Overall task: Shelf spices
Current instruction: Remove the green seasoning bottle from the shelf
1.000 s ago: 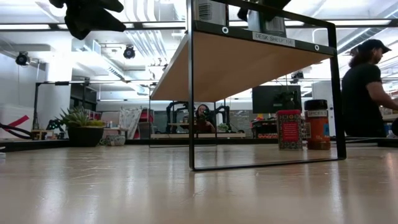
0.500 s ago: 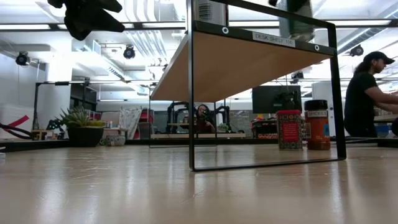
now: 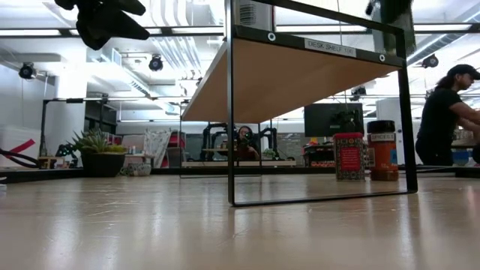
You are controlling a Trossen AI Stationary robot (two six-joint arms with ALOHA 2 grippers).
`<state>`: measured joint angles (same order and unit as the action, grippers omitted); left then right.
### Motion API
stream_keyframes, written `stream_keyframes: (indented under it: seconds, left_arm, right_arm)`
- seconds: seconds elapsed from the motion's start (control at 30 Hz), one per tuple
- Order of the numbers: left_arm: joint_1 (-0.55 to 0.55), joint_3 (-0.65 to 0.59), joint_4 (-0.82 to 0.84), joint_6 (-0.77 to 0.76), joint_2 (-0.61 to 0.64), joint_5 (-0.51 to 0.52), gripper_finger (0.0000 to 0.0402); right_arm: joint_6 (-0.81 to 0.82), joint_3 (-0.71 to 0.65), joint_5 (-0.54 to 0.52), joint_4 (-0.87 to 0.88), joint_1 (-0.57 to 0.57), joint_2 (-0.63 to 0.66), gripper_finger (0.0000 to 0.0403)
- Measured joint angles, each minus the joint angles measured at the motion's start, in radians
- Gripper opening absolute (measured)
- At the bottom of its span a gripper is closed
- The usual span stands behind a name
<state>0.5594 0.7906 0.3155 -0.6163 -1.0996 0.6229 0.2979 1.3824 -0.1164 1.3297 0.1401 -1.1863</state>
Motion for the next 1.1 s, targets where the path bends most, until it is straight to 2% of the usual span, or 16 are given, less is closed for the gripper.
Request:
stream_keyframes:
  seconds: [0.47,0.63,1.1]
  left_arm:
    - [0.0,0.0,0.0,-0.007,0.0,-0.007,0.0192]
    - [0.0,0.0,0.0,-0.006,0.0,-0.007,0.0192]
    - [0.0,0.0,0.007,-0.007,0.0,-0.011,0.0192]
  right_arm:
    - [0.151,-0.461,0.013,-0.28,0.049,0.181,0.018]
    - [0.176,-0.61,0.012,-0.327,0.052,0.238,0.018]
    - [0.215,-0.78,0.048,-0.357,0.052,0.353,0.0179]
